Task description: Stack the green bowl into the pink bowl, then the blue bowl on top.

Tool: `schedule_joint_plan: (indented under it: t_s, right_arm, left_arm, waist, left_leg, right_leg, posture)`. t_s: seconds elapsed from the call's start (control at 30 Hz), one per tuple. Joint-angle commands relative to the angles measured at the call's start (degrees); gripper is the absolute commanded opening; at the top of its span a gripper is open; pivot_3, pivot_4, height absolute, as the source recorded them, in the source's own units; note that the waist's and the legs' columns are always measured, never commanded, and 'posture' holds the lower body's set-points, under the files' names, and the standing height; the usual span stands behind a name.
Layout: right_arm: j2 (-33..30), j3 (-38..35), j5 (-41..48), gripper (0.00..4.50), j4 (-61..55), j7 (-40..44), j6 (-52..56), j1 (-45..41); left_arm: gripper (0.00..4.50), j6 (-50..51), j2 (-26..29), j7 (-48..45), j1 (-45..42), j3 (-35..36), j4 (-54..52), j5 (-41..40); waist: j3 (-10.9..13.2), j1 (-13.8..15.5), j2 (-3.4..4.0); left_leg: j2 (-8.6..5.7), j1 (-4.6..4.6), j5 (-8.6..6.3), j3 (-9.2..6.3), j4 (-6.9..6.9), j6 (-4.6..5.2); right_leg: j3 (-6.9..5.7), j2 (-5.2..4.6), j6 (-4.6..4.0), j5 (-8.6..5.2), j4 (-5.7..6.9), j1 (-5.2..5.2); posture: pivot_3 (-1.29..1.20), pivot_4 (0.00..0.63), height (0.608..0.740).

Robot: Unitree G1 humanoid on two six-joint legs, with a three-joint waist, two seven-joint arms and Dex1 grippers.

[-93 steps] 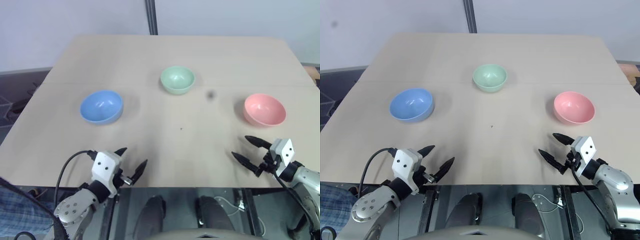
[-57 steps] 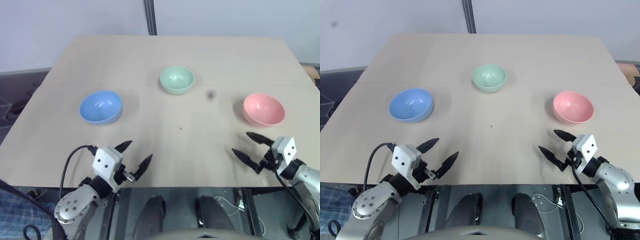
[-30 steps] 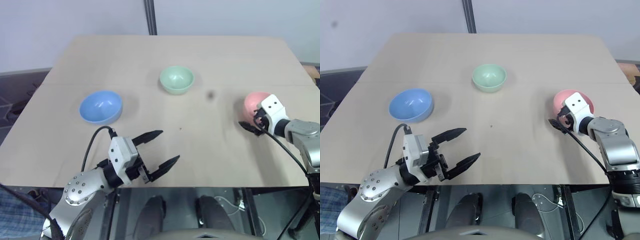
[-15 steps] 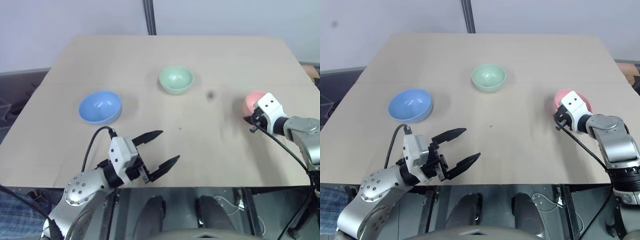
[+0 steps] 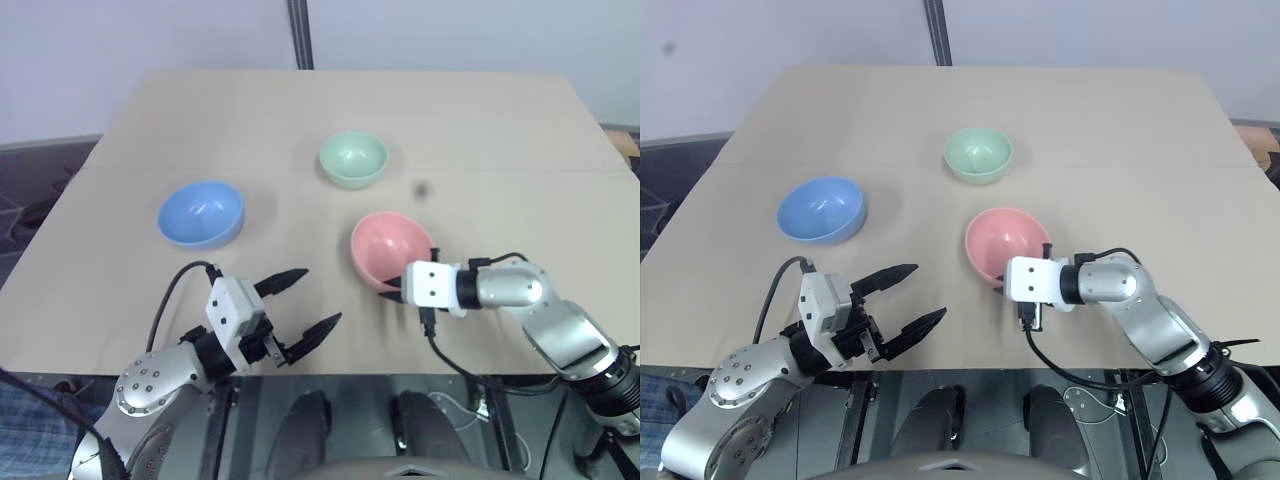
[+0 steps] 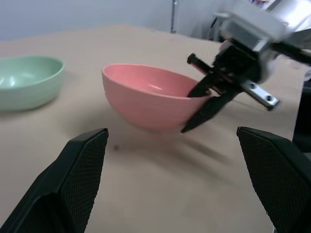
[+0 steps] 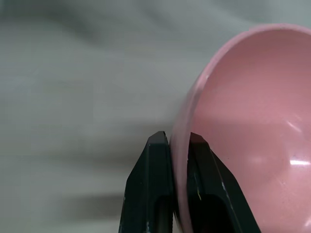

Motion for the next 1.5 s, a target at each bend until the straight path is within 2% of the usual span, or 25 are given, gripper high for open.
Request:
schedule_joint_plan:
  t_s: [0.03, 0.13, 0.27, 0.33, 0.37, 0.4, 0.47, 0.6, 0.73, 0.9, 1.07, 1.17, 1.27, 1.5]
  right_arm:
    - [2.30, 2.22, -1.46, 0.03, -2.20, 0.48, -0.44, -2.28]
    - [3.82, 2.14, -1.14, 0.03, -0.72, 0.73, 0.95, -3.66]
    - [4.96, 0.15, -0.67, 1.58, 0.31, 0.08, 2.45, -4.16]
    - [5.15, -0.20, -0.98, 2.06, 0.07, -0.29, 2.77, -4.09]
    - [5.22, -0.40, -0.96, 2.80, -0.19, -0.41, 3.26, -4.08]
    - [5.12, -0.60, -0.61, 2.98, -0.65, -0.18, 4.11, -4.08]
    - [4.95, -1.52, 0.79, 3.80, -1.73, 0.35, 6.32, -4.08]
    - [4.05, -7.44, 8.69, 3.80, -4.44, 2.58, 13.94, -4.84]
    - [0.22, -14.21, 18.44, 3.80, -5.96, 8.03, 19.56, -5.75]
    - [3.03, -21.04, 26.09, 3.80, 0.74, 4.48, 26.57, -12.69]
    - [7.12, -19.94, 22.72, 3.80, 13.73, -1.37, 26.94, -23.83]
    - [10.16, -13.13, 15.10, 3.80, 28.48, -2.75, 21.35, -31.88]
    - [13.94, -9.53, 9.73, 3.80, 40.74, -3.84, 14.63, -37.39]
    - [24.17, -6.85, 1.08, 3.80, 67.51, -8.15, 0.42, -48.91]
  left_arm:
    - [4.50, -1.89, 0.46, -0.41, 0.31, 1.73, -0.59, 0.61]
    - [4.50, -1.71, 0.06, 0.11, 0.62, 1.69, -1.39, 0.75]
    - [4.50, -1.80, -0.50, 0.74, 1.26, 1.29, -1.90, 1.10]
    - [4.50, -1.85, -0.68, 0.88, 1.35, 1.15, -1.94, 1.10]
    - [4.50, -1.91, -0.74, 0.93, 1.37, 1.05, -1.91, 1.13]
    - [4.50, -2.03, -0.80, 0.95, 1.35, 0.85, -1.82, 1.29]
    - [4.50, -2.18, -0.88, 0.97, 1.22, 0.61, -1.69, 1.44]
    - [4.50, -2.22, -1.12, 0.92, 0.99, 1.04, -1.57, 0.69]
    - [4.50, -2.19, -1.95, 1.37, 0.56, 2.86, -0.93, -1.22]
    - [4.50, -1.23, -4.29, 4.25, -1.73, 5.94, -0.26, -4.73]
    - [4.50, -0.83, -5.67, 7.10, -3.88, 8.26, 0.70, -5.68]
    - [4.50, -0.49, -5.51, 9.18, -6.72, 10.43, 1.90, -6.30]
    - [4.50, -0.18, -4.85, 9.87, -8.71, 12.75, 3.68, -6.62]
    - [4.50, 0.23, -3.07, 10.84, -11.87, 15.58, 8.44, -4.67]
  waist:
    - [0.01, 0.16, -0.01]
    - [0.01, 0.07, -0.02]
    - [0.01, 0.09, -0.02]
    - [0.01, 0.15, -0.01]
    - [0.01, 0.13, -0.01]
    - [0.01, 0.11, -0.02]
    - [0.01, 0.09, -0.01]
    - [0.02, 0.10, -0.02]
    - [0.02, 0.24, -0.01]
    - [0.03, -0.18, -0.02]
    - [0.04, 0.00, -0.04]
    - [0.07, -0.11, -0.02]
    - [0.08, -0.27, -0.03]
    - [0.09, -0.33, -0.01]
  left_leg:
    - [0.00, -0.01, 0.00, -0.05, 0.00, 0.00]
    - [0.00, -0.01, 0.00, -0.06, 0.01, 0.00]
    - [0.00, -0.02, 0.00, -0.08, 0.00, 0.00]
    - [-0.01, -0.03, 0.00, -0.09, 0.00, 0.00]
    - [-0.02, -0.03, 0.00, -0.09, 0.00, 0.00]
    - [-0.02, -0.03, 0.00, -0.09, 0.00, 0.00]
    - [-0.01, -0.03, 0.00, -0.09, 0.00, 0.00]
    - [-0.02, -0.04, 0.00, -0.09, 0.00, 0.00]
    - [-0.03, -0.05, 0.00, -0.10, 0.00, 0.00]
    - [0.02, 0.00, 0.00, -0.10, 0.00, 0.01]
    - [0.00, 0.00, 0.00, -0.02, 0.01, 0.01]
    - [-0.04, -0.08, 0.00, -0.05, 0.00, 0.01]
    - [-0.03, -0.07, 0.00, -0.03, 0.00, 0.00]
    - [-0.03, -0.33, 0.01, 0.07, -0.11, -0.01]
  right_leg:
    - [-0.05, 0.01, 0.00, 0.00, 0.00, 0.00]
    - [-0.06, -0.01, 0.00, 0.00, 0.00, 0.00]
    - [-0.07, 0.00, -0.01, 0.00, 0.00, 0.00]
    - [-0.08, -0.02, -0.01, 0.00, -0.01, 0.00]
    - [-0.09, -0.03, -0.01, 0.00, -0.01, 0.00]
    - [-0.09, -0.03, -0.01, 0.00, -0.01, 0.00]
    - [-0.09, -0.02, -0.01, 0.00, -0.01, 0.00]
    - [-0.09, -0.02, -0.01, 0.00, -0.01, 0.00]
    - [-0.10, -0.04, -0.01, 0.00, -0.02, 0.01]
    - [-0.11, 0.02, -0.01, 0.00, 0.01, 0.01]
    - [-0.02, 0.02, -0.02, 0.01, 0.13, -0.06]
    - [-0.06, -0.04, -0.02, 0.01, 0.11, -0.11]
    - [-0.04, 0.00, -0.03, 0.02, 0.18, -0.18]
    - [0.04, -0.01, -0.04, 0.03, 0.23, -0.55]
  posture:
    - [0.00, 0.150, 0.740]
    - [0.00, 0.150, 0.740]
    - [0.00, 0.150, 0.740]
    - [0.00, 0.150, 0.740]
    - [0.00, 0.150, 0.740]
    - [0.00, 0.150, 0.740]
    - [0.00, 0.150, 0.740]
    - [0.00, 0.150, 0.740]
    - [0.00, 0.150, 0.740]
    - [0.00, 0.150, 0.740]
    - [0.00, 0.150, 0.740]
    - [0.00, 0.150, 0.740]
    - [0.00, 0.150, 0.740]
    - [0.00, 0.150, 0.740]
